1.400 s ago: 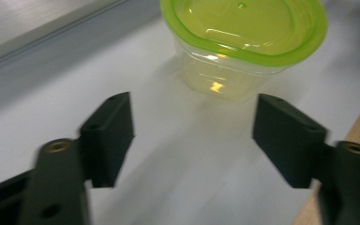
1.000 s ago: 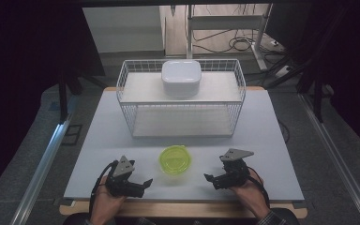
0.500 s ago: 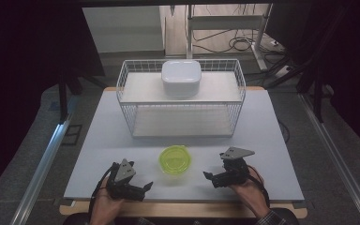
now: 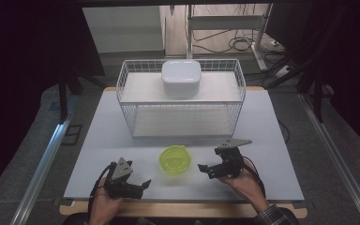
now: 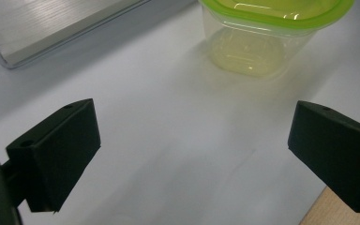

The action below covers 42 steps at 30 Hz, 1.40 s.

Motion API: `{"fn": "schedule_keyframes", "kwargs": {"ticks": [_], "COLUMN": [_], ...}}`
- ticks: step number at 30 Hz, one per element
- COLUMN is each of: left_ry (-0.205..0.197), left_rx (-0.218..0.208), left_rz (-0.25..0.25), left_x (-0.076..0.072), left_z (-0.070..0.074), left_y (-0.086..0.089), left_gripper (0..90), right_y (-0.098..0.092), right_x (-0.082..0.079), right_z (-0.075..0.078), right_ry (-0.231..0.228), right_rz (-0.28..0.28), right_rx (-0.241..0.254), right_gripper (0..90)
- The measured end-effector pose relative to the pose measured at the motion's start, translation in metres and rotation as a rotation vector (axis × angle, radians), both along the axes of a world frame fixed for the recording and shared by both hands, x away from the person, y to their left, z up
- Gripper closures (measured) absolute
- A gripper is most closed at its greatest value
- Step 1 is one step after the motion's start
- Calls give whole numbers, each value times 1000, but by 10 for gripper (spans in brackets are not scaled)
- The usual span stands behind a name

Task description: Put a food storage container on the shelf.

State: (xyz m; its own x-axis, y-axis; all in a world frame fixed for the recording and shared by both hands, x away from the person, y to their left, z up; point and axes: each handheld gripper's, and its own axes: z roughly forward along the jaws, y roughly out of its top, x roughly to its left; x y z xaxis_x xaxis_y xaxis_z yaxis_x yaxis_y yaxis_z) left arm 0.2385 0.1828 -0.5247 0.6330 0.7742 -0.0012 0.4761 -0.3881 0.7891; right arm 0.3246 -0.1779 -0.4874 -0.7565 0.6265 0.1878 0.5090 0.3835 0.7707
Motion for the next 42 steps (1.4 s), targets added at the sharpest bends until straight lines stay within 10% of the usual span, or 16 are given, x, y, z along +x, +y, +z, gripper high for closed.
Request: {"fn": "schedule_keyframes", "kwargs": {"ticks": [15,42], "left_ry": [-2,-5], "left_rx": [19,53], "left_rz": [-5,-21], "left_x": [0,0], "left_z": [0,-2], "left_y": [-2,-6], "left_gripper": [29,36], "right_y": [29,45], "right_x": [30,60], "right_z": [12,-9], "right_ry": [147,459], "right_rz": [44,71], "right_rx": [46,161], "right_gripper": [442,814]}}
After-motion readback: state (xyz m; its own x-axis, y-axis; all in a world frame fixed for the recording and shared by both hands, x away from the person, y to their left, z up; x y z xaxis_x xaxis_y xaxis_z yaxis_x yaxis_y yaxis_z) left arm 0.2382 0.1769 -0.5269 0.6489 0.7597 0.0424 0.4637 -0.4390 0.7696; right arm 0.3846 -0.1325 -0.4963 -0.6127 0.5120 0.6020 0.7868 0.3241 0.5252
